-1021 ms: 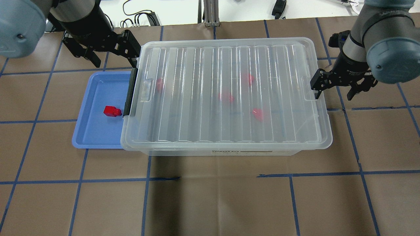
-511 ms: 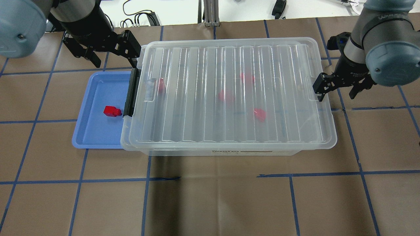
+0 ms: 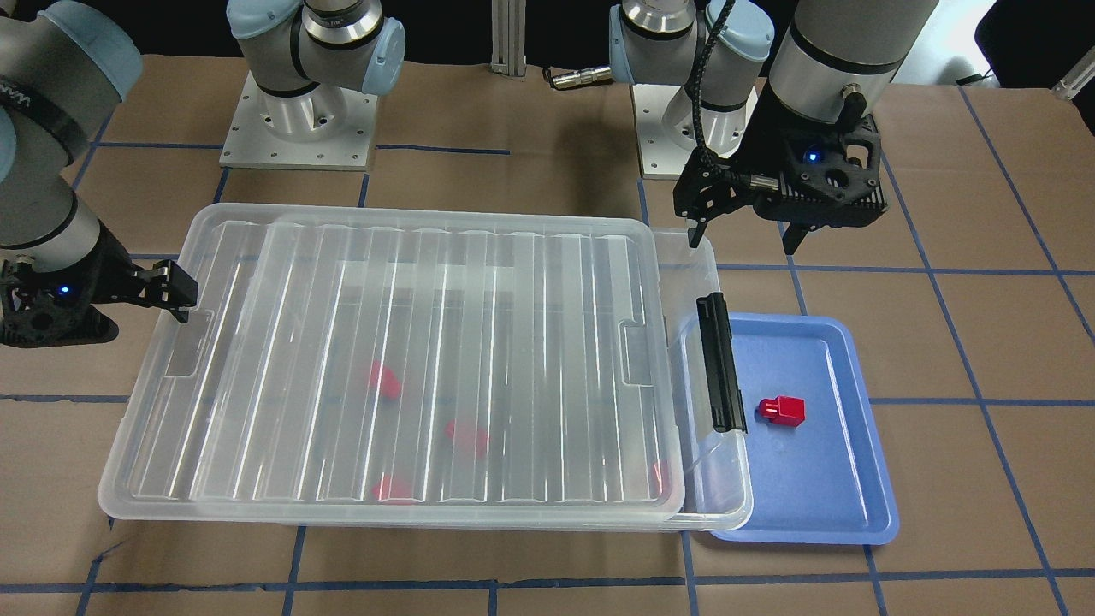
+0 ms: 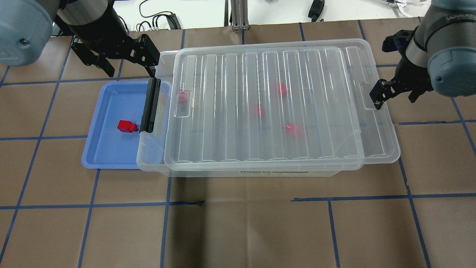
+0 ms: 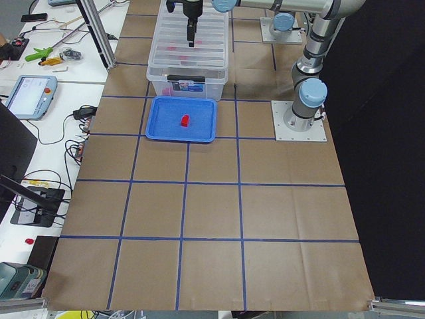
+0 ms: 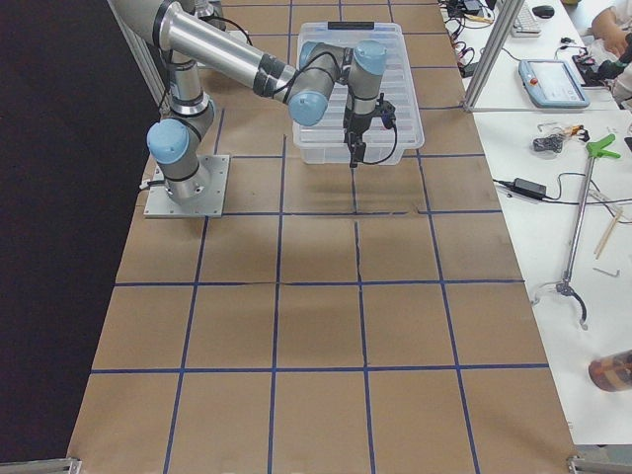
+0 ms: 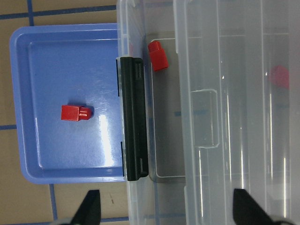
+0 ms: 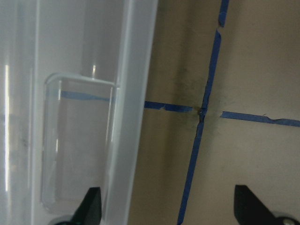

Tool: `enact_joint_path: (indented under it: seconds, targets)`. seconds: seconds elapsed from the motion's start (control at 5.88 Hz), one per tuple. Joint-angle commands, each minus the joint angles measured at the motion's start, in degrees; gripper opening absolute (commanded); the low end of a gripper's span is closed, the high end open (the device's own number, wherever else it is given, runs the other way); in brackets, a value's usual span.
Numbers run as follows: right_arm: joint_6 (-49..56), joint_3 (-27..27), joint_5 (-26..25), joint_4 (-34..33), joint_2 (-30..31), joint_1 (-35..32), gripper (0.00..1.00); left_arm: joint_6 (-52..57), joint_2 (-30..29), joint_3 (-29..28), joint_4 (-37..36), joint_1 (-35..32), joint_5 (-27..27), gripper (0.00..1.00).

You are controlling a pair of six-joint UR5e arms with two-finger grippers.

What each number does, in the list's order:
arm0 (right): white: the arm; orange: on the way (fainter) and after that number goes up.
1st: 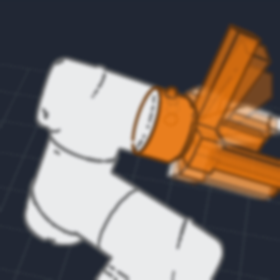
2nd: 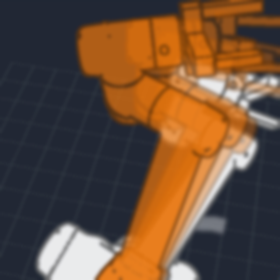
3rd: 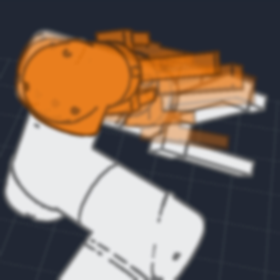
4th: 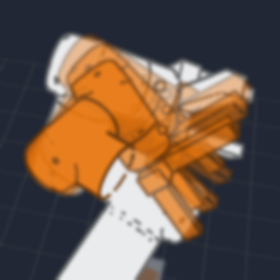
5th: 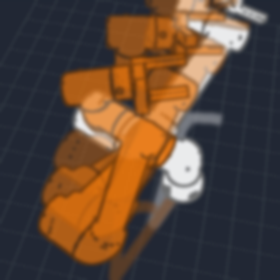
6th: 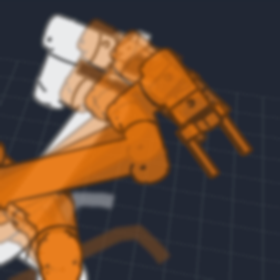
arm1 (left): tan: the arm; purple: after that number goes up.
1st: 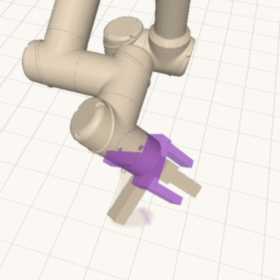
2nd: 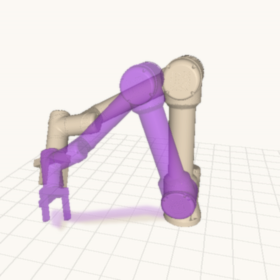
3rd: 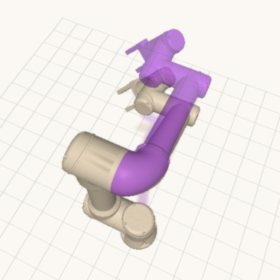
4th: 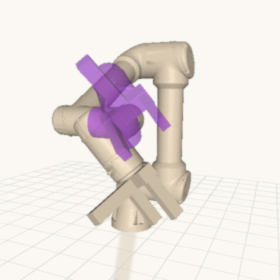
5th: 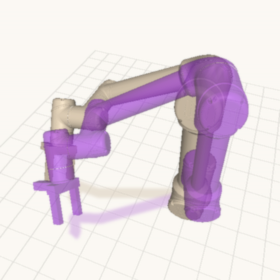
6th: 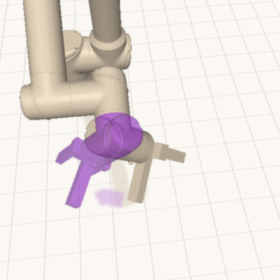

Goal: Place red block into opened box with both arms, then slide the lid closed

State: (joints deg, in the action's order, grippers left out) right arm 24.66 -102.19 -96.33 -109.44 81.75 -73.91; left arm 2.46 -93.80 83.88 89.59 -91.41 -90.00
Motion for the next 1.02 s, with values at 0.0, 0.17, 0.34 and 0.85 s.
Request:
enact_joint_path:
  seconds: [0.0, 0.17, 0.34, 0.85]
  targets:
    - [2.32, -0.20, -0.70, -1.48, -0.10, 2.88, 1.00, 3.05, 0.02, 0.31, 0.06, 0.00, 0.00, 0.98]
    - [2.23, -0.11, -0.79, -1.48, -0.10, 3.94, 1.00, 9.08, 0.46, 0.84, 0.67, 0.00, 0.00, 0.98]
    - [2.32, -0.11, -0.79, -1.57, -0.10, 5.08, 1.00, 18.54, 0.29, 0.93, 0.68, 0.09, -0.09, 0.98]
    - [5.47, -0.02, -0.79, -3.14, -0.19, 9.21, 1.00, 42.35, -0.06, 1.02, 0.94, 2.98, 1.83, 0.98]
